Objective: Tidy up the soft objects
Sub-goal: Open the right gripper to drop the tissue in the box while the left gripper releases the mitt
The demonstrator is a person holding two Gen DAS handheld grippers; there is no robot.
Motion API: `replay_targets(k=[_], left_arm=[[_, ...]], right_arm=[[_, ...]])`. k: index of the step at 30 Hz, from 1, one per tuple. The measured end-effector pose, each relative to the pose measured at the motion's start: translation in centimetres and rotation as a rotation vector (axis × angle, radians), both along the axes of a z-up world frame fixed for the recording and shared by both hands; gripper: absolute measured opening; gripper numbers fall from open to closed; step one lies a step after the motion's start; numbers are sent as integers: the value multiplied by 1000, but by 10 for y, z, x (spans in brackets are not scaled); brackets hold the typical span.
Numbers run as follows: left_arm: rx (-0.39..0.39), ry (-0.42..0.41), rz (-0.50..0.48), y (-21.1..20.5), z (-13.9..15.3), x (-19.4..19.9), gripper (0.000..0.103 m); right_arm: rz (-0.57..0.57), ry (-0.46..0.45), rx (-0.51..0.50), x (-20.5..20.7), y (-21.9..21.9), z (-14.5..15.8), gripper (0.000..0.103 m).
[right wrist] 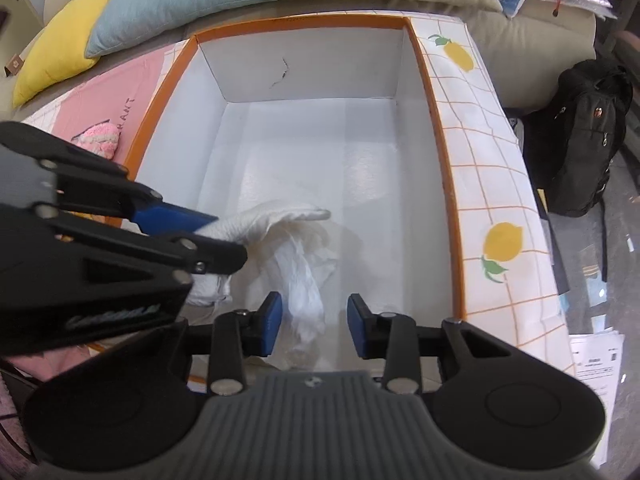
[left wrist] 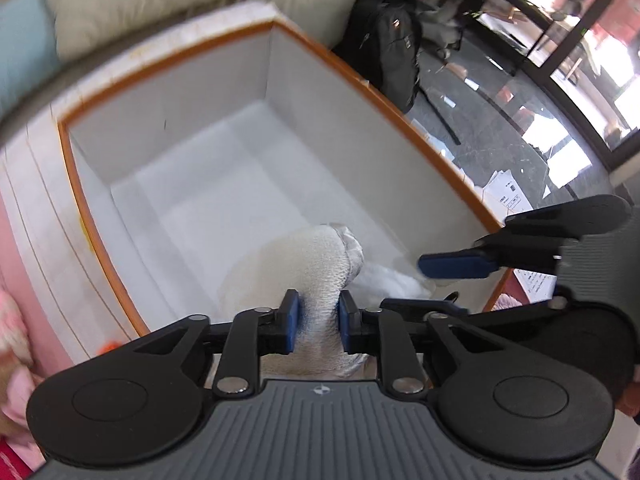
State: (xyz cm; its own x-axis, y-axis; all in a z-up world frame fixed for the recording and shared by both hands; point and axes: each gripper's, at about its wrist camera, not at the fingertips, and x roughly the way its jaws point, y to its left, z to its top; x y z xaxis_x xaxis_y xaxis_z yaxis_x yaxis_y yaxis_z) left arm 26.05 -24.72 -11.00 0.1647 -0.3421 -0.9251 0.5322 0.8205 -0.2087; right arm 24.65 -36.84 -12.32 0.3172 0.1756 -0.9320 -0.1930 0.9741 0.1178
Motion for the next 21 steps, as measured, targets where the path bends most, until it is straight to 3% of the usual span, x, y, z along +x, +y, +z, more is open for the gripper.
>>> replay_targets(k=[2,4,7,11,15,21], left_arm=[[-16,43,28,6,-3,3,32],[-45,53,51,14,-1,4,49],[-99,51,83,31,10,2,66],[-159,10,115,55,31,-6,66],[-212,-111,126,83,58,-28,66],[-228,-288,205,131,83,-70,66]], right_arm=[[11,5,-11,-1,2,-1,38],[11,3,-16,-1,-2,0,39],[4,-24,-20,-4,-2,8,48],[0,-75,-40,-13,-4,27,50],[-20,-149,-36,-25,1,51,51],[-43,-381,37,-58,36,82,57]])
